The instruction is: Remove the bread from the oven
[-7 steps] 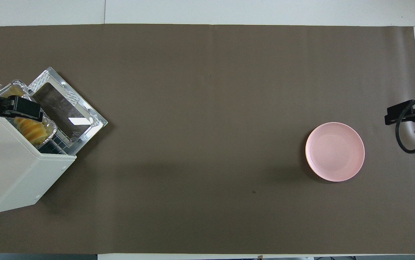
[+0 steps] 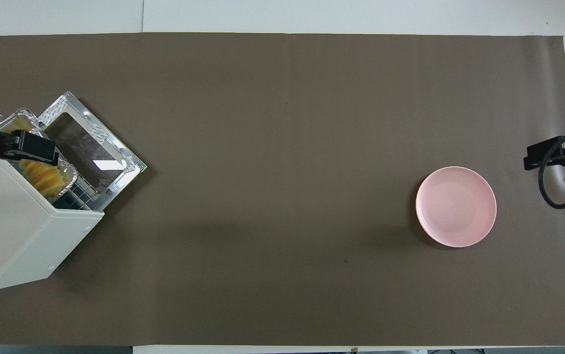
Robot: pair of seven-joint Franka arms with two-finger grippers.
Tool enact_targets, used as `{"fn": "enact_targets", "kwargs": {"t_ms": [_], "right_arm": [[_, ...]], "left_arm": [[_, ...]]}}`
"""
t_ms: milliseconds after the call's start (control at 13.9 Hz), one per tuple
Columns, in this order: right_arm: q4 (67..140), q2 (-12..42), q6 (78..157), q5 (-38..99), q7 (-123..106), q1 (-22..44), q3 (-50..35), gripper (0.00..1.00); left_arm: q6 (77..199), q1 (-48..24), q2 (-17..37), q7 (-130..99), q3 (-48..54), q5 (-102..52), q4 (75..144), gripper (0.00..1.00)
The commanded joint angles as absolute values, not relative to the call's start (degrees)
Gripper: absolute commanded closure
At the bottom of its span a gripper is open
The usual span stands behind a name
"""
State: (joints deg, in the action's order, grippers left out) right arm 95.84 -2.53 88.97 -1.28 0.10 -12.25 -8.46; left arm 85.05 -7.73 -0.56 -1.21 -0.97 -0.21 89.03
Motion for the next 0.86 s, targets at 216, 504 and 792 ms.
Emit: {"fn": "enact_targets", "kwargs": {"t_ms": [216,504,792], "right_arm": [[95.8,-2.9,88.1,-0.6,0.5,-12.7,-8.8,0.0],[95.8,-2.9,88.1,-0.6,0.5,-12.7,-8.8,0.0],[95.8,-2.9,88.1,-0.6,0.5,-12.7,-8.8,0.0]], "left_arm": [[85.1,-6.5,-2.0,-2.0,-0.6,-0.1,90.7,0.0],[80.6,-6.8,5.4,-6.8,-0.7,0.3,84.2,0.0],[79.1,-7.2,19.0,-11.6,-1.1,4.3,70.3,0.0]]}}
